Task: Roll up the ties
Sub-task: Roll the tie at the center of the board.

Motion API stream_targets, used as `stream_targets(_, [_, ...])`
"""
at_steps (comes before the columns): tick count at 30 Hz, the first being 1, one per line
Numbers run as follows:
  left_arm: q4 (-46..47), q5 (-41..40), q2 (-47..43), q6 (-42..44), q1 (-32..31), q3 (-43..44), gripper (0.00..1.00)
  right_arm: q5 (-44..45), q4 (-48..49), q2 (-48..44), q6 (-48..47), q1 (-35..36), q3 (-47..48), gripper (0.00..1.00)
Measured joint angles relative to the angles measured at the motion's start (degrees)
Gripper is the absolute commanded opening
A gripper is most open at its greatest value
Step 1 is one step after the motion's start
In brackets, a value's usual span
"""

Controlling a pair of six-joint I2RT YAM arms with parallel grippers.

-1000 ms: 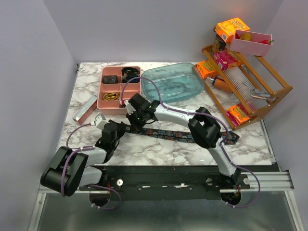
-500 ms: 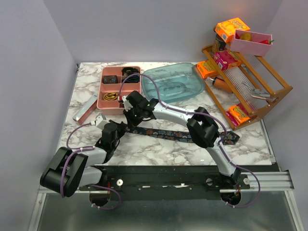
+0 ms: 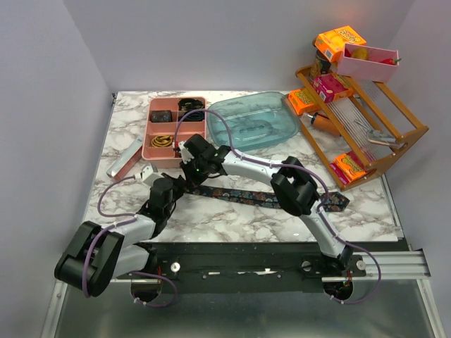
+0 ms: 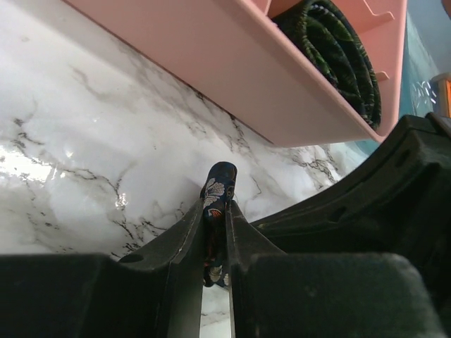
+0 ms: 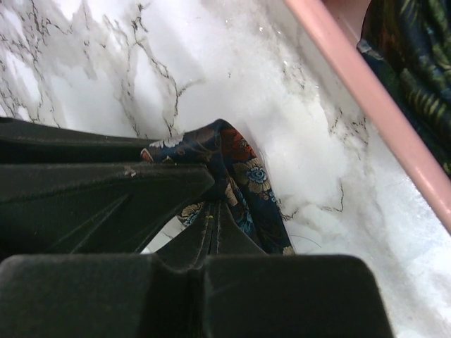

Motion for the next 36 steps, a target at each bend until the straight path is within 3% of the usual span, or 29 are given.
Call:
stream_targets(13, [-4.57,-5.27,-2.73,5.95,-4.90,2.93,0.00,-1.22,0.33,0.02,1.75,-0.35,0.00,0.01])
stream_targets(26, [-9.49,-14.60,-0.72,8.96,-12.35,6.67,0.00,-6.34,4.07,-0.11,6.03,-2.64,-4.50,0.01])
stream_targets(36, [-16.46,-20.52,0.72,9.11,-14.69,10.14,0.00,-6.19,5.55,-7.93,6.19,-4.28,-13.77,0.01])
